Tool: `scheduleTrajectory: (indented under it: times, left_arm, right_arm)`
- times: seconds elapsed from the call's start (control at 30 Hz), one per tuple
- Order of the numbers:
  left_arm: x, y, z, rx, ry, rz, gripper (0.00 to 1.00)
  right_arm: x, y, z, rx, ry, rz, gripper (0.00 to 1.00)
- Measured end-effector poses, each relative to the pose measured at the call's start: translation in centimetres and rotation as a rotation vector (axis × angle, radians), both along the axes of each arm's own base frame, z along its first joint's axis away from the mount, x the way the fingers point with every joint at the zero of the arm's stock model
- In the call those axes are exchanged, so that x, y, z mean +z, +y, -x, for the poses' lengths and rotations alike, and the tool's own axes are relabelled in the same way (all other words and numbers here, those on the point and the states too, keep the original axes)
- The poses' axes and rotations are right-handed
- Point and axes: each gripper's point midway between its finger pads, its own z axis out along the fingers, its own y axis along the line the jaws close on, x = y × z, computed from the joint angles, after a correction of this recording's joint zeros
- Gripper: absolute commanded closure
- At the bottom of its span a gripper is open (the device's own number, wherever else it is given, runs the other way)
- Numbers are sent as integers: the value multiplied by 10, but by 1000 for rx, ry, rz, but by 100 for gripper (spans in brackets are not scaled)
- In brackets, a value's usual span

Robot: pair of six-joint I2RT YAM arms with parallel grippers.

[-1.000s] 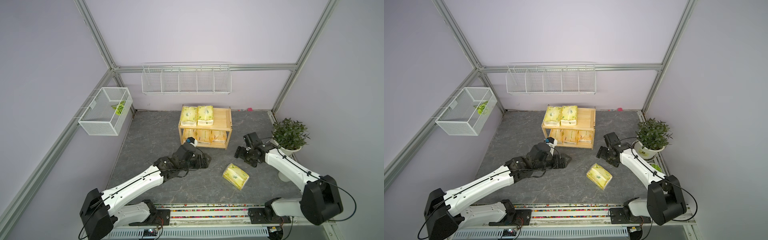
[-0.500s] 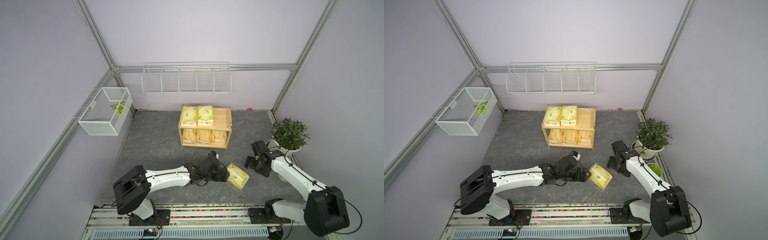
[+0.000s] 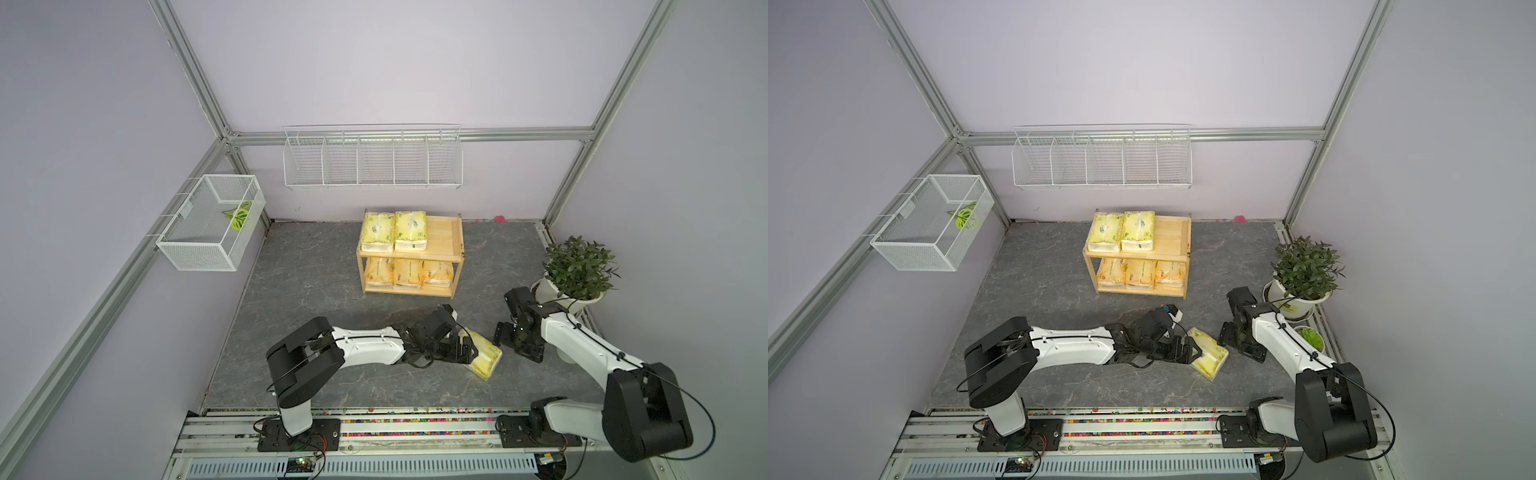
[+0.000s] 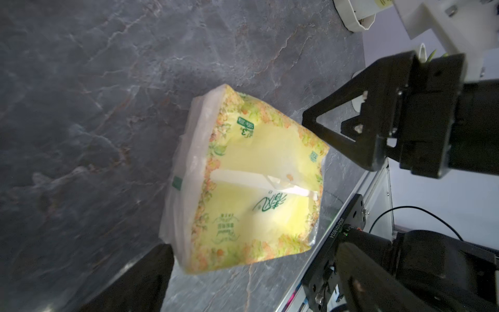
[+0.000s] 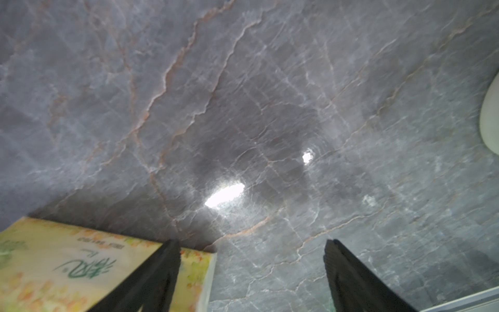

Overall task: Place the tissue boxes on the shelf by color
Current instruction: Adjust the box of tissues at the center of the board.

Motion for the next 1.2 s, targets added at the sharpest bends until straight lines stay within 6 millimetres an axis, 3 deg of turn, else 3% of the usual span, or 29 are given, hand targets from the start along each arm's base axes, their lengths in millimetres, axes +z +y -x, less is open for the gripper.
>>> scheduleTrajectory:
  times: [0.17, 0.33, 0.5, 0.67, 0.83, 1.03, 1.2]
  left_arm:
    - [5, -5, -1, -3, -1, 10, 0]
    - [3, -8, -12, 22, 3, 9, 0]
    - [0, -5, -40, 84, 11, 8, 0]
    - [14, 0, -76, 138, -19, 34, 0]
    - [35, 28, -97, 181, -61, 20, 0]
    - [67, 63, -95, 218, -98, 28, 0]
    - [46, 75, -77, 180, -49, 2, 0]
  right_arm:
    - [-4, 5, 5, 4, 19, -29, 13]
    - [-10, 16, 24, 10, 26, -77, 13]
    - [-7, 43, 36, 36, 11, -147, 13]
    - [1, 65, 36, 28, -13, -220, 12]
    - [24, 73, 24, 2, -109, -278, 11]
    - [35, 100, 15, 33, -190, -455, 9]
    - [14, 114, 30, 65, -159, -570, 8]
